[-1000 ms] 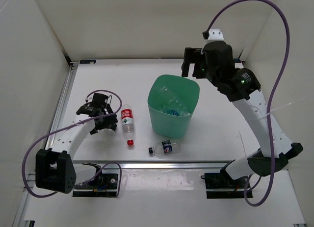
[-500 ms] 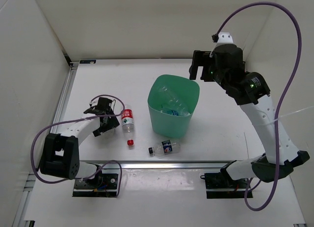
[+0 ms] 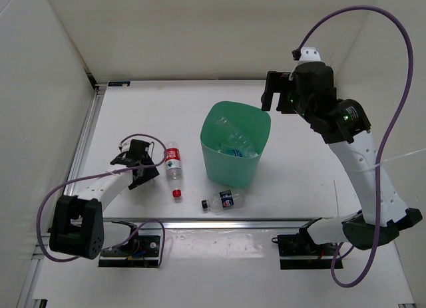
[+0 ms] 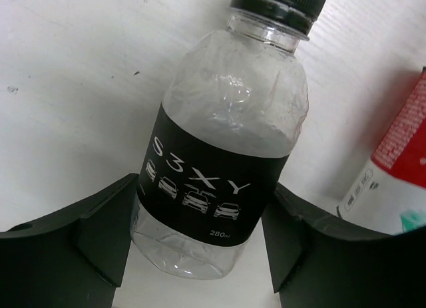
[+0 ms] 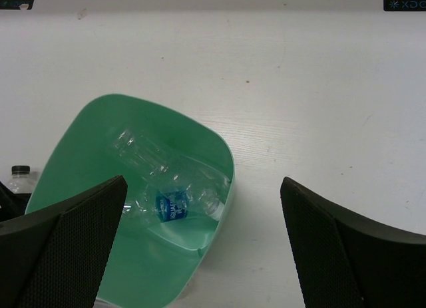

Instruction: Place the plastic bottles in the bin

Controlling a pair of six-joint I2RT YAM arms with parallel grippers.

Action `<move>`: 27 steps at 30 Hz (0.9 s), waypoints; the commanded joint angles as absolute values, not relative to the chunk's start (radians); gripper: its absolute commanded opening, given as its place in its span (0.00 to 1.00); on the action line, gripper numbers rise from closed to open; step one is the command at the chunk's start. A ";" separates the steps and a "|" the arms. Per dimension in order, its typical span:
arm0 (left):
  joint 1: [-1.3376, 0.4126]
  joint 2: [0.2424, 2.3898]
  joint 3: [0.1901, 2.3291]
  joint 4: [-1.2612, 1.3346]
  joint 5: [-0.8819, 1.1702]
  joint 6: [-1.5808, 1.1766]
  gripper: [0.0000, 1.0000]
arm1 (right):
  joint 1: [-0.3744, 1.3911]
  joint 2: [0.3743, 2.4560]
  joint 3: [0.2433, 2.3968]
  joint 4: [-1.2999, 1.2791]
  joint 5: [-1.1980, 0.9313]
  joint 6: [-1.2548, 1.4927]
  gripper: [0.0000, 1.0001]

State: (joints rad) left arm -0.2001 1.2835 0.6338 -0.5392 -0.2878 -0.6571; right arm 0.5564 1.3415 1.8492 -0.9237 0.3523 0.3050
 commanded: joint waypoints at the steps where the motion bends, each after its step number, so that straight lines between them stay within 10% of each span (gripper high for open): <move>1: -0.204 1.162 0.665 -0.543 -0.269 -0.629 0.43 | 0.554 1.328 1.847 -0.916 0.331 0.299 1.00; 14: -0.471 1.233 1.427 -0.614 -0.308 -0.509 0.39 | 0.535 1.367 1.916 -0.954 0.322 0.393 1.00; 22: -0.770 1.394 1.566 -0.614 -0.210 -0.382 0.32 | 0.489 1.321 1.869 -0.974 0.344 0.439 1.00; 27: -0.912 1.453 1.586 -0.604 -0.031 -0.284 0.44 | 0.459 1.289 1.833 -0.974 0.353 0.439 1.00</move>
State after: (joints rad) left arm -0.8566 1.4670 1.5402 -0.5995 -0.1482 -0.3710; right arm 0.4778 1.3354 1.8481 -0.9787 0.3336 0.4274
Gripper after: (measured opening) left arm 0.786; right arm 0.998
